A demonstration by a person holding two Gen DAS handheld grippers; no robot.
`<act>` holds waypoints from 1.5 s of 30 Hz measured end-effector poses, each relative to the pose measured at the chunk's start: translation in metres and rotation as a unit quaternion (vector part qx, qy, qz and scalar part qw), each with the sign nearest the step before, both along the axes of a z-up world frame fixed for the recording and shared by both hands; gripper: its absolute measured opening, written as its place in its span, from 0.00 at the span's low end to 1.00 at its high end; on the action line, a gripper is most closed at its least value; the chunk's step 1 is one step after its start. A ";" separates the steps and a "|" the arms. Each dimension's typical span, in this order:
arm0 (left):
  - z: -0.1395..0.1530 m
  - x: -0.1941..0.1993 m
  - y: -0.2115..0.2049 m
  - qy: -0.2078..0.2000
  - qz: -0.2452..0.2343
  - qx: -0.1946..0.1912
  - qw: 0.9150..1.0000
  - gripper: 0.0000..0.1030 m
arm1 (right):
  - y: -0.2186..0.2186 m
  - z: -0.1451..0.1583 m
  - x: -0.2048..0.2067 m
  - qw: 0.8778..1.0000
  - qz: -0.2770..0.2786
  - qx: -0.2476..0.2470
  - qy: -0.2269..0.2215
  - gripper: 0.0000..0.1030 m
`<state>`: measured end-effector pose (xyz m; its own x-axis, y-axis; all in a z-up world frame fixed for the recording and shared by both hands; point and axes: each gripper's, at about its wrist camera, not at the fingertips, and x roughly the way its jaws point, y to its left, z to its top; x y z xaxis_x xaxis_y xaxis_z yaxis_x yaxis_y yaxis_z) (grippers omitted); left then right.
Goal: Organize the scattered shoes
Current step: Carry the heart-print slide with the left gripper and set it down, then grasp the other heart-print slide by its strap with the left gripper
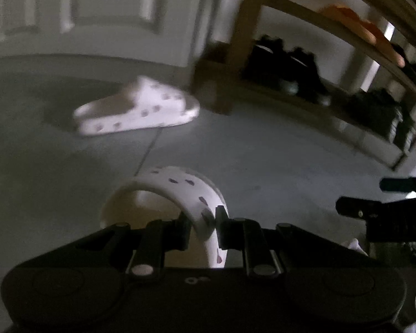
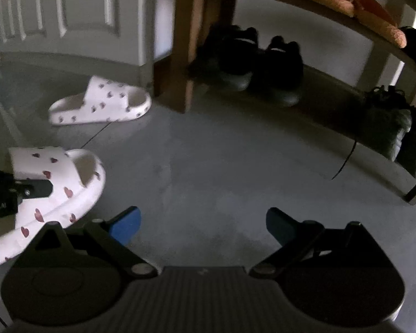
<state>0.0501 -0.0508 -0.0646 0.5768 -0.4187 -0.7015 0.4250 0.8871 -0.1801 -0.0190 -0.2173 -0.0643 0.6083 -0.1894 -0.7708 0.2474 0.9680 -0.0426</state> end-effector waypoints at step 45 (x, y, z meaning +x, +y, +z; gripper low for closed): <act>-0.053 0.251 -0.082 -0.065 -0.091 0.054 0.992 0.67 | 0.000 -0.015 0.048 0.983 -0.159 0.075 -0.043 0.96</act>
